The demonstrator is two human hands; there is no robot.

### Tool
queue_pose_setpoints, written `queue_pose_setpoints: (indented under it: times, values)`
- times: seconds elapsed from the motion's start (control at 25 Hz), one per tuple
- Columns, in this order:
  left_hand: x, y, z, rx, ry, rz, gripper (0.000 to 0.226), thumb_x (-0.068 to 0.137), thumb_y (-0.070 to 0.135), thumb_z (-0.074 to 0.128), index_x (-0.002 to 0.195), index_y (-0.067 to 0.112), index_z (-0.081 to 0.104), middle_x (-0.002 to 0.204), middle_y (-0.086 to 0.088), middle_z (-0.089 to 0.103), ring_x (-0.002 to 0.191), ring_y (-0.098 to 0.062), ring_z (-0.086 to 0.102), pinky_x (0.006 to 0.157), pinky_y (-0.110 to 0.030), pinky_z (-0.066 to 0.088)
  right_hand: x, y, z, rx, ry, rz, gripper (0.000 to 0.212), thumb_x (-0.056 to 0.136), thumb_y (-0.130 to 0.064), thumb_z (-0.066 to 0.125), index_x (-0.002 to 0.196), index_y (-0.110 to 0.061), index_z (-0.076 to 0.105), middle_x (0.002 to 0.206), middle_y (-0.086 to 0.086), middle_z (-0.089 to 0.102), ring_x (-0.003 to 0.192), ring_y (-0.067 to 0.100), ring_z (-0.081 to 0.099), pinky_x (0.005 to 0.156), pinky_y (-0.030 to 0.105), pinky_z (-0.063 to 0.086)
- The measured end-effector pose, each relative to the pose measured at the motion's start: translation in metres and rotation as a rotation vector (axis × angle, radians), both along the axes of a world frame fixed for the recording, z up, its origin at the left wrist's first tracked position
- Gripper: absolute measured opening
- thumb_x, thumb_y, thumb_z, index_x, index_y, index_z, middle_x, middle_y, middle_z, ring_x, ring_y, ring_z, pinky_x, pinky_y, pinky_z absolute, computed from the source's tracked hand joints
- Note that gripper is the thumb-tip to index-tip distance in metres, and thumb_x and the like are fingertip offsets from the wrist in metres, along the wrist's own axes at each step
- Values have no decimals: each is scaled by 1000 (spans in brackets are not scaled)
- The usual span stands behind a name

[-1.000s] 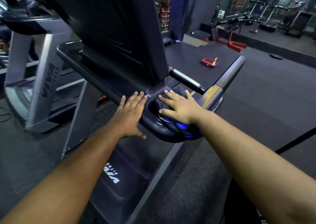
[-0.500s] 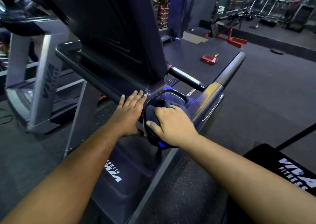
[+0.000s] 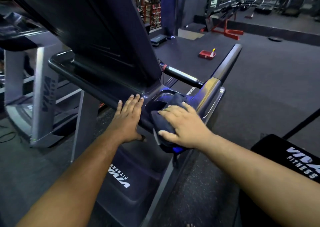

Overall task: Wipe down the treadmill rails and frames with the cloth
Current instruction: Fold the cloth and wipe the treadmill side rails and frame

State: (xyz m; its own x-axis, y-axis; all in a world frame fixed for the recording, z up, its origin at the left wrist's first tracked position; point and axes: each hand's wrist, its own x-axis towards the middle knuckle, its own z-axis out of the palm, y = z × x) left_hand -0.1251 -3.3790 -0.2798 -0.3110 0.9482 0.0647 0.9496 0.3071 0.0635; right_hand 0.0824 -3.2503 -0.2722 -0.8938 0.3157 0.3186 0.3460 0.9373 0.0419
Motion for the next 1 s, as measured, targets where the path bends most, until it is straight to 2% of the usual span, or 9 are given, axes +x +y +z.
queue_pose_setpoints:
  times: [0.08, 0.16, 0.28, 0.44, 0.56, 0.68, 0.76, 0.84, 1.0]
  values:
    - [0, 0, -1, -5, -6, -2, 154, 52, 64, 86, 156, 15, -15, 165, 0, -20, 150, -16, -23, 122, -48, -14, 18, 29, 5, -84, -56, -18, 77, 88, -73, 32, 152, -29, 37, 160, -3, 35, 150, 16, 24, 121, 52, 17]
    - [-2, 1, 0, -2, -12, 0, 155, 51, 67, 85, 156, 16, -16, 165, 0, -20, 150, -16, -24, 122, -48, -14, 4, 47, 15, -180, -160, -112, 82, 87, -76, 23, 157, -33, 22, 167, -4, 15, 154, 14, 7, 122, 55, 6]
    - [-2, 4, 7, -54, -2, -13, 157, 50, 72, 83, 155, 15, -20, 164, -2, -25, 150, -18, -25, 122, -50, -13, -40, 49, 34, -276, -266, -216, 77, 94, -69, 29, 159, -32, 13, 168, -4, 1, 154, 15, -3, 121, 61, -2]
    - [3, -2, 15, -85, -37, -17, 159, 50, 85, 71, 152, 14, -29, 160, -1, -34, 147, -18, -31, 123, -49, -12, -7, 21, 15, -210, -82, -137, 72, 94, -70, 30, 156, -35, 24, 166, -5, 16, 154, 16, 8, 122, 58, 2]
    - [12, -3, 18, 25, -191, -29, 145, 56, 96, 48, 152, 20, -29, 160, 2, -34, 146, -11, -32, 124, -48, -8, 40, 35, -7, -215, 105, -35, 76, 89, -72, 33, 154, -32, 32, 163, -2, 27, 153, 19, 16, 123, 56, 8]
    - [41, 6, 24, 145, -222, -107, 124, 66, 96, 28, 156, 24, -20, 162, 6, -29, 147, -6, -29, 124, -45, -8, 26, 83, 5, -304, 92, -224, 82, 85, -74, 26, 152, -29, 37, 161, 0, 32, 152, 19, 19, 121, 59, 10]
    - [66, 21, 30, 141, -173, -135, 125, 64, 99, 13, 157, 21, -15, 163, 3, -26, 149, -8, -26, 124, -45, -7, 11, 85, 12, -314, 71, -312, 83, 83, -73, 23, 151, -28, 38, 160, -3, 34, 151, 17, 20, 121, 58, 5]
    - [88, 39, 34, 121, -109, -104, 130, 59, 100, -1, 158, 17, -14, 164, -1, -24, 150, -12, -23, 124, -48, -6, 16, 71, 5, -321, 110, -219, 82, 84, -70, 24, 154, -28, 33, 162, -5, 30, 152, 15, 16, 122, 56, 0]
    - [116, 80, 36, 90, -11, -3, 127, 62, 97, -2, 157, 13, -14, 165, -5, -20, 152, -16, -18, 124, -48, -6, 58, 110, -14, -249, 95, 73, 80, 90, -70, 32, 157, -26, 27, 164, -5, 23, 154, 13, 10, 123, 46, -3]
